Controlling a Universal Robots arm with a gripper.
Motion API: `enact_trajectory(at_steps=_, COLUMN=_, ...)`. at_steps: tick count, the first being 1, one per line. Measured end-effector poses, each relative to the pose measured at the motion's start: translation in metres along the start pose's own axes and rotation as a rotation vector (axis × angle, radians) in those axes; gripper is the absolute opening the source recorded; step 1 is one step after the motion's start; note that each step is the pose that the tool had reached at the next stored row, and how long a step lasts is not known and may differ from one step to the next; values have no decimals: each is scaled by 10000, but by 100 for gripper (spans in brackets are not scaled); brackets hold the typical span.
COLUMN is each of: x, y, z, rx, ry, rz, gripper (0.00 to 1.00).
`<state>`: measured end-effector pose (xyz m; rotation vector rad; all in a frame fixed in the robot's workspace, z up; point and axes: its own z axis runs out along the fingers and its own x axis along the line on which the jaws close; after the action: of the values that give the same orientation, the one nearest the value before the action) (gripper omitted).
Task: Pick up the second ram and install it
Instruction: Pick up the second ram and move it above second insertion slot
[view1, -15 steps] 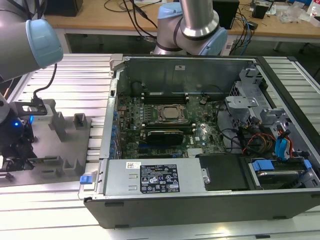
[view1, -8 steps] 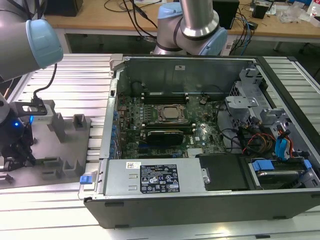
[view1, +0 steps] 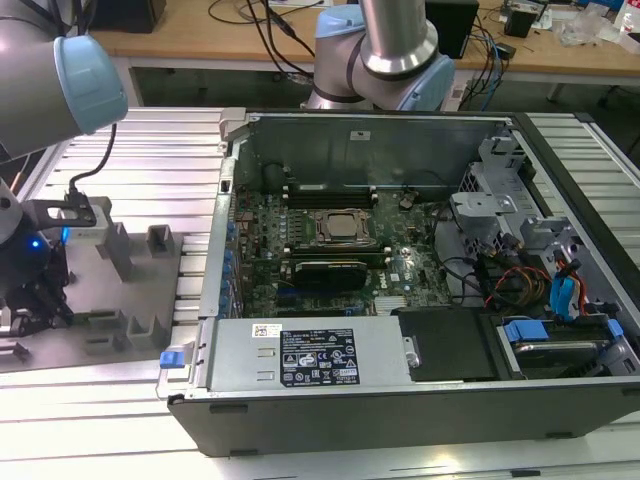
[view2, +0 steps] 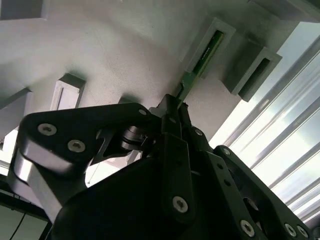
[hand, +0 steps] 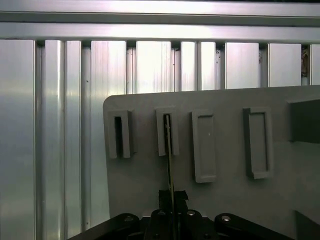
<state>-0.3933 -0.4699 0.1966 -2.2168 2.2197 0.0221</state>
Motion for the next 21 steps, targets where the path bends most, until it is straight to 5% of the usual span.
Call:
enact_trajectory(at_steps=7, x=-2, y=1, z=-1, rx=0, ry=-1, rz=99, gripper=14)
enact_trajectory(at_steps=8, x=-4, y=2, z=-168, rx=0, ry=3, rz=103, gripper=14)
enact_trajectory(at_steps=21, x=-32, y=5, z=-689, rx=1, ry=3, rz=103, gripper=14)
